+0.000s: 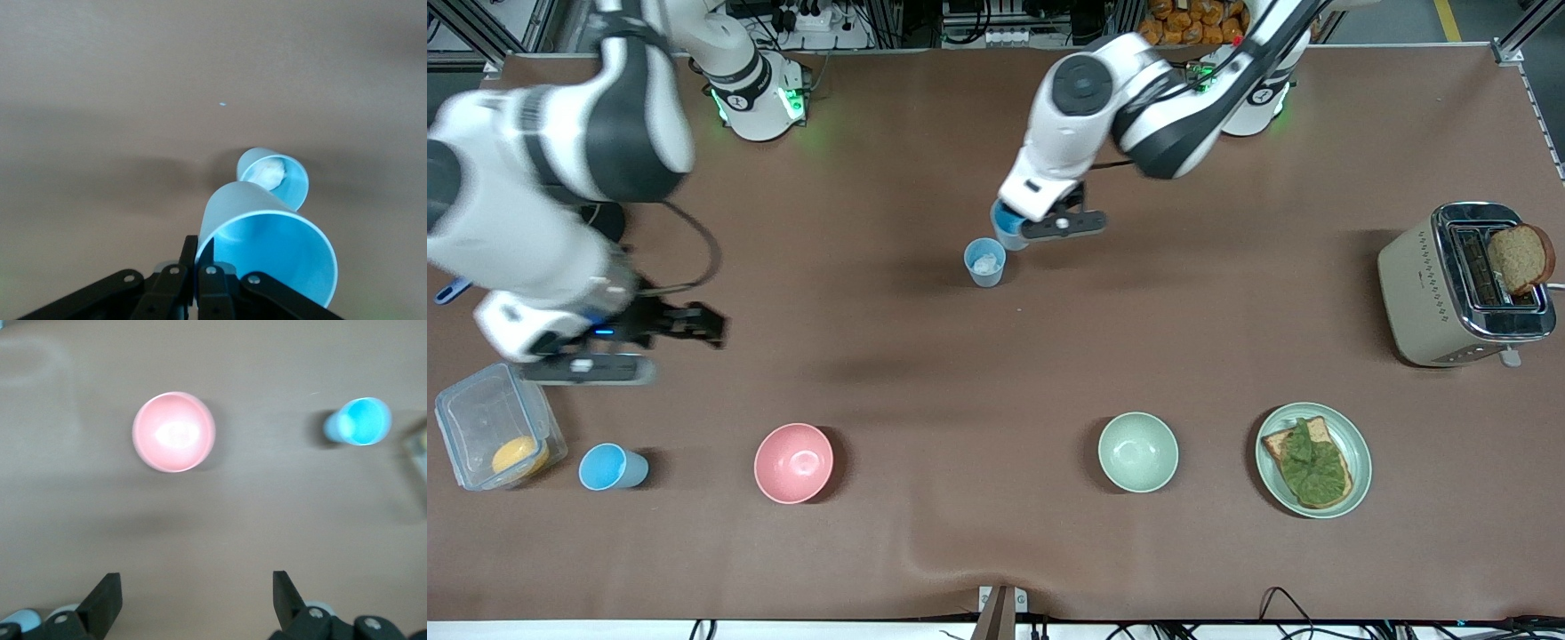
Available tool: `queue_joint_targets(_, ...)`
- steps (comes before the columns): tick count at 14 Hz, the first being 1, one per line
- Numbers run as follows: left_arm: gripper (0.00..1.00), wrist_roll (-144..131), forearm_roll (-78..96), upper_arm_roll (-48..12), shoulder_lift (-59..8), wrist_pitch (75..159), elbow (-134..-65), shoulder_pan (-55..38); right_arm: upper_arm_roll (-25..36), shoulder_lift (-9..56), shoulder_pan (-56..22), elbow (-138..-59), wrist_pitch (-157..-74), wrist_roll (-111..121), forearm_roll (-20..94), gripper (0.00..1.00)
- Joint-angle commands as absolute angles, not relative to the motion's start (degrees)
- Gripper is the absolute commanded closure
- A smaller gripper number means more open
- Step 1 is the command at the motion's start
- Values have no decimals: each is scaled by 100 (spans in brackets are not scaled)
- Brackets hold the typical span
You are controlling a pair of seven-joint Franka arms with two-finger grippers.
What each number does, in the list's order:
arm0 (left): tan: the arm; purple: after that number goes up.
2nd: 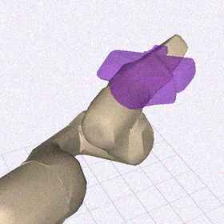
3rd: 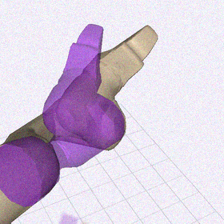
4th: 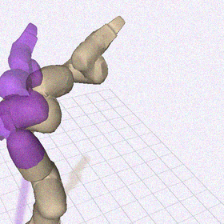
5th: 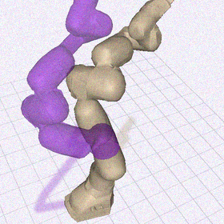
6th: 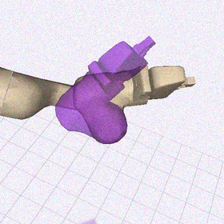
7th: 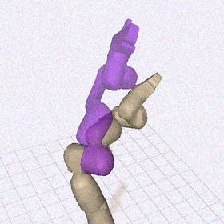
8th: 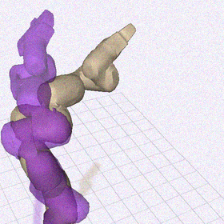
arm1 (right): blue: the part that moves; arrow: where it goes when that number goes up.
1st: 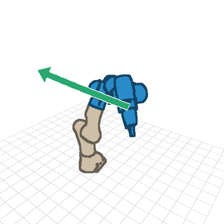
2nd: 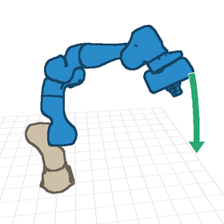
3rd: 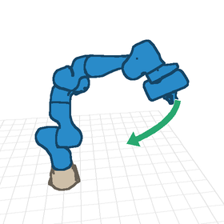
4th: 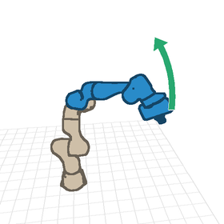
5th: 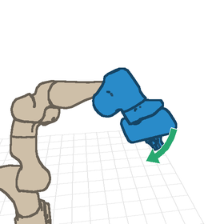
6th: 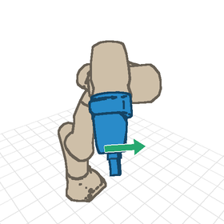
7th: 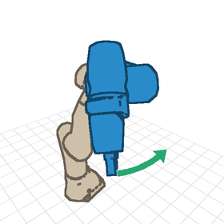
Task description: Stack blue cups with both arms
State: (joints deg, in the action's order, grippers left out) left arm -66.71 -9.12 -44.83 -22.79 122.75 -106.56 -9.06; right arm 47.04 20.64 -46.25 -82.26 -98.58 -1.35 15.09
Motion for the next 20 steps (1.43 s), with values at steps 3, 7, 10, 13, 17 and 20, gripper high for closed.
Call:
queue_joint_targets(3,100,-7321,-1696,-4456,-3480,12217,-9695,-1379,5308,1889,-4571,-7761,-8860,-132,1590,0)
queue_joint_targets(7,100,-7356,-1705,-4456,-3507,12217,-9659,-1450,4986,1820,-3870,-7691,-8842,-62,1731,0)
queue_joint_targets(10,100,-7418,-1705,-4369,-3516,12165,-9703,-1433,3950,1442,-2869,-7690,-8500,-70,1652,0)
queue_joint_targets(13,100,-7515,-1705,-4368,-3516,12138,-9738,-1433,2633,1039,-1920,-7918,-8455,-132,1013,0)
queue_joint_targets(17,100,-7629,-1714,-4368,-3621,12129,-9747,-1450,1267,512,-801,-8549,-8927,-149,572,0)
queue_joint_targets(20,100,-7603,-1723,-4298,-3779,12138,-9738,-1494,1056,106,-590,-9193,-9386,-132,519,0)
